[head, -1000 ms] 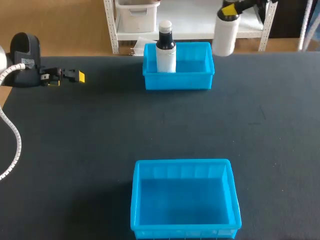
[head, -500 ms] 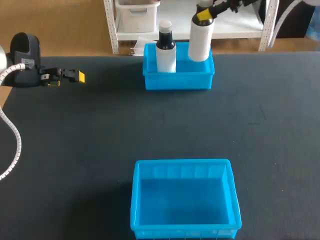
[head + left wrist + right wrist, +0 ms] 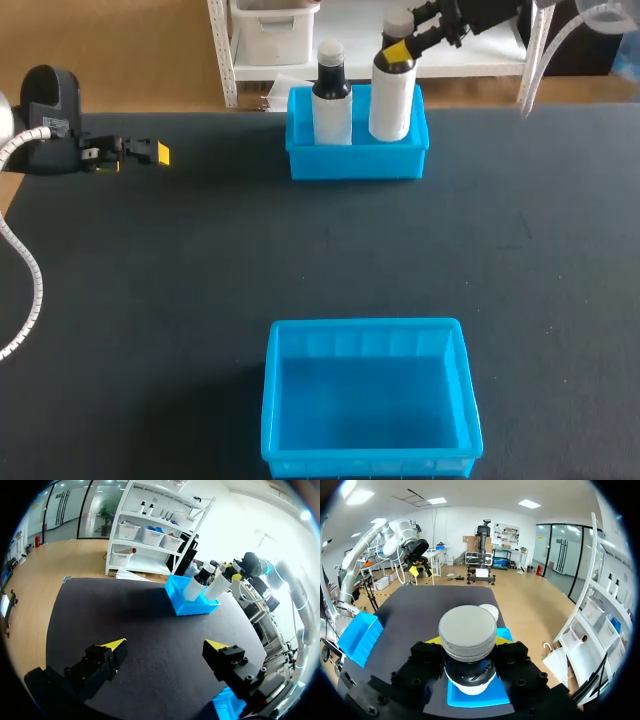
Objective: Pick up the bottle, and place it in the far bin if it is heavy, or in the near bin if it is light.
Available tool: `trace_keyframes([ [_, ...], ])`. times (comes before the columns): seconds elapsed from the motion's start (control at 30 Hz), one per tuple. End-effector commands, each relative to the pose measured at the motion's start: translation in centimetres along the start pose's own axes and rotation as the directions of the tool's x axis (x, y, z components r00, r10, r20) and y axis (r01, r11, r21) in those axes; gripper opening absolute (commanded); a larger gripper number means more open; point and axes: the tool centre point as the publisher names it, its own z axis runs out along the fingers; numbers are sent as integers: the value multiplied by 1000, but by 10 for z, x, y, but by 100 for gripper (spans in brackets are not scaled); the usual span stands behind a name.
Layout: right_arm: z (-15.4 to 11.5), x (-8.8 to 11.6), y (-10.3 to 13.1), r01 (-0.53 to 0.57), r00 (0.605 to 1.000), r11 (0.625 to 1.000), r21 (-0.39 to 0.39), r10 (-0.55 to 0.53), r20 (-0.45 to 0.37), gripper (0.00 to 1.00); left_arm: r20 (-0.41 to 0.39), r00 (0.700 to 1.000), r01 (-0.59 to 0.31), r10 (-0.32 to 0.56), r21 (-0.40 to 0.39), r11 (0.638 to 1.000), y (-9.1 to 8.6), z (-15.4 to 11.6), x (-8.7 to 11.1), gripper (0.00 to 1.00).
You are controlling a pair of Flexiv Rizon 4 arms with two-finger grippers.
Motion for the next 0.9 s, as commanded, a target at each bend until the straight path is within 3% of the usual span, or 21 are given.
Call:
trace_keyframes([
  [0.03, 6, 4, -13, -1, 1000, 987, -158, 2, 6, 0, 0, 1000, 0, 0, 0, 1000, 0, 0, 0, 100],
  [0.9, 24, 27, -30, -3, 1000, 983, -185, 2, -7, 0, 0, 1000, 0, 0, 0, 1000, 0, 0, 0, 100],
])
